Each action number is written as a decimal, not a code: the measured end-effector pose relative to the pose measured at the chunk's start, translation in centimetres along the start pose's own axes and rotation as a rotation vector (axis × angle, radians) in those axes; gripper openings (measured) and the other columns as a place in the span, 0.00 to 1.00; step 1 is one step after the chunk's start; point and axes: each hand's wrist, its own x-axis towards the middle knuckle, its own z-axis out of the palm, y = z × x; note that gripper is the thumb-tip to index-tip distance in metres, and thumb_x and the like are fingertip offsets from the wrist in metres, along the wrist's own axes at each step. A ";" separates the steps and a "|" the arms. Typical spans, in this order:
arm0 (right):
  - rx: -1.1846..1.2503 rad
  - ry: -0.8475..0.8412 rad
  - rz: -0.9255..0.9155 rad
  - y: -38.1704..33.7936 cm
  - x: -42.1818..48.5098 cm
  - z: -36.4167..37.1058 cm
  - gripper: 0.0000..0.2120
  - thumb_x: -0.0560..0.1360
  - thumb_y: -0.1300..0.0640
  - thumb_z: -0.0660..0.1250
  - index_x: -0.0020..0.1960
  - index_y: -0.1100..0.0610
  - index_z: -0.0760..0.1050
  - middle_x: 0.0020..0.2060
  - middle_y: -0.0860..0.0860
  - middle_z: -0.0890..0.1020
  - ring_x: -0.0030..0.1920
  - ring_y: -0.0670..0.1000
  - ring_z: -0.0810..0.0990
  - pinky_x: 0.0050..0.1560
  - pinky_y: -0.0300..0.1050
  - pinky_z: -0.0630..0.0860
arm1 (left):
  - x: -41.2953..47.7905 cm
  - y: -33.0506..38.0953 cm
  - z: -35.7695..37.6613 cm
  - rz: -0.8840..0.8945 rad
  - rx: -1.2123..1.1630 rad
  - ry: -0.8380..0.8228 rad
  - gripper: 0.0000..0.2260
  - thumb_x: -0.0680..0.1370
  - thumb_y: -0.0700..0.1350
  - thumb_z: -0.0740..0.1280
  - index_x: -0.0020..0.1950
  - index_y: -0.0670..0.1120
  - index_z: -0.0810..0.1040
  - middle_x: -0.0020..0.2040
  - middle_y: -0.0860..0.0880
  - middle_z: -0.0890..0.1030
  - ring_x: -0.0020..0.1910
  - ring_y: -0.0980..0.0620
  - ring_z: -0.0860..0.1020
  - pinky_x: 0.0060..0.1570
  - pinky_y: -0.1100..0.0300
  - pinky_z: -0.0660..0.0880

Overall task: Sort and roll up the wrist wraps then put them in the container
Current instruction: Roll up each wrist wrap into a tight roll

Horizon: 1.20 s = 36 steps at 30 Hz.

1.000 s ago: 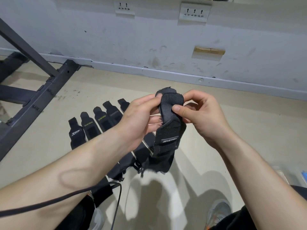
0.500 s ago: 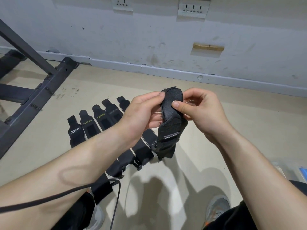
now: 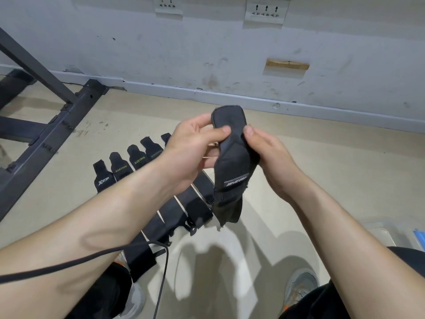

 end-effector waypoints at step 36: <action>-0.049 -0.132 0.119 1.5 -1.0 3.1 0.12 0.85 0.64 0.60 0.63 0.55 0.77 0.57 0.54 0.85 0.56 0.51 0.84 0.59 0.50 0.80 | 3.7 1.3 -6.1 -0.149 -0.505 0.426 0.22 0.85 0.52 0.64 0.73 0.39 0.69 0.59 0.38 0.81 0.46 0.45 0.87 0.37 0.54 0.83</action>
